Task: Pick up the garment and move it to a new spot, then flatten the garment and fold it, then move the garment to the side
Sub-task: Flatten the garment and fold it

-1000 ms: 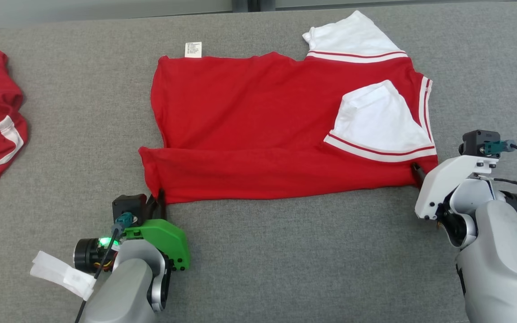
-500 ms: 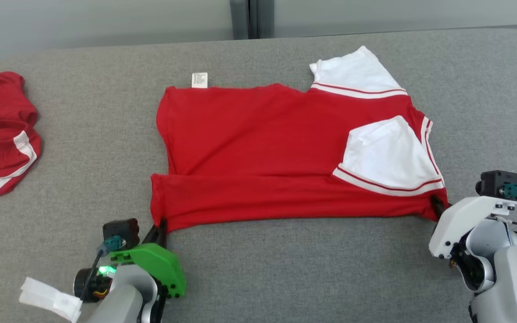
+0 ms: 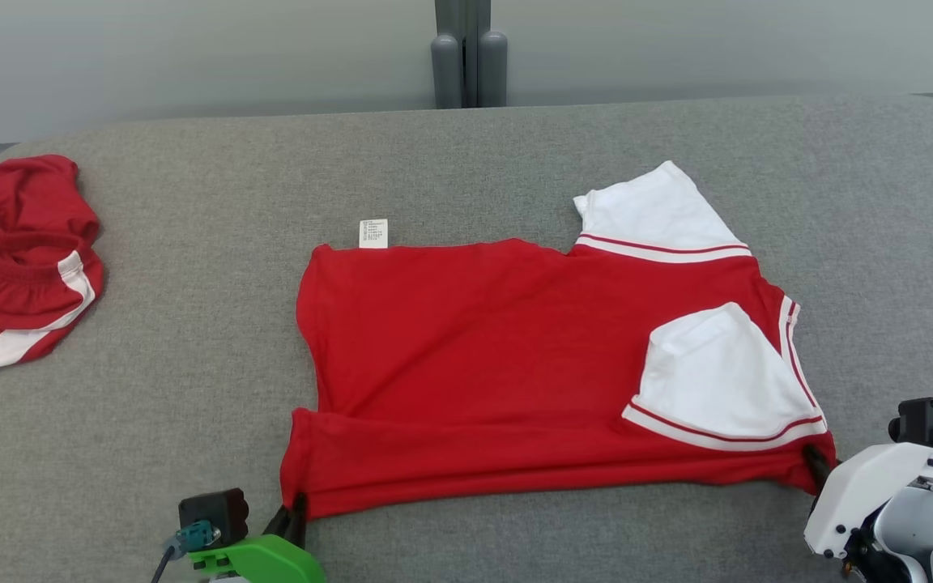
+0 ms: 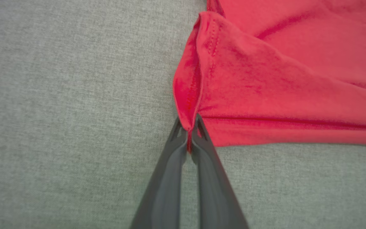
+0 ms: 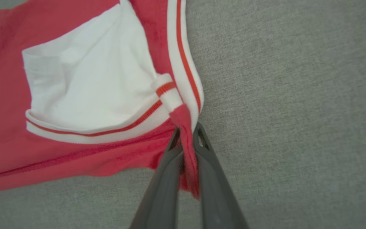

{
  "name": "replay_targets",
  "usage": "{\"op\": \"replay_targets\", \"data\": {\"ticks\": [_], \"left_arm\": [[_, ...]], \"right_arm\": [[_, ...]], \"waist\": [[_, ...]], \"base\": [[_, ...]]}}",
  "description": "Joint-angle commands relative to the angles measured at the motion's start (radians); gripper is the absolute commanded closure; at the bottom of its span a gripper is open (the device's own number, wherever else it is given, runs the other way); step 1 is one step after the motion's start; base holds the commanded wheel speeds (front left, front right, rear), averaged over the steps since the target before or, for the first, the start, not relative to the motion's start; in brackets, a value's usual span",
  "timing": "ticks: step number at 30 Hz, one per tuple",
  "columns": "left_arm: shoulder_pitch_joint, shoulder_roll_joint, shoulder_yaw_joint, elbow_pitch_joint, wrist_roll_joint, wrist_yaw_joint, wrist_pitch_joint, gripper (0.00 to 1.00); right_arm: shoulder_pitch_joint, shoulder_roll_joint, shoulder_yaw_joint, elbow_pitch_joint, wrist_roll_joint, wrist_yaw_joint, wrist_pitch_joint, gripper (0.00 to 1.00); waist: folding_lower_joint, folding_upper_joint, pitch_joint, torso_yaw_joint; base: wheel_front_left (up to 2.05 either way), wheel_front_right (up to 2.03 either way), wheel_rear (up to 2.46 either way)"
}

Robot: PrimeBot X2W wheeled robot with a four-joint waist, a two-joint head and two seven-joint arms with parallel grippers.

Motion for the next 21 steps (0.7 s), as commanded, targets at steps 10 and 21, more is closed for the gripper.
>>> {"op": "replay_targets", "data": {"ticks": [10, 21], "left_arm": [[0.046, 0.047, 0.041, -0.062, -0.014, 0.032, -0.036, 0.0], [-0.163, 0.09, 0.065, -0.147, -0.029, 0.032, 0.107, 0.0]], "right_arm": [[-0.02, -0.006, -0.003, -0.007, -0.01, -0.002, -0.053, 0.0], [-0.244, -0.063, 0.011, -0.161, -0.068, -0.001, 0.136, 0.0]], "waist": [[0.0, 0.0, -0.009, 0.005], [0.0, 0.0, 0.047, 0.015]], "base": [[0.0, 0.0, 0.0], [0.0, 0.0, 0.0]]}}
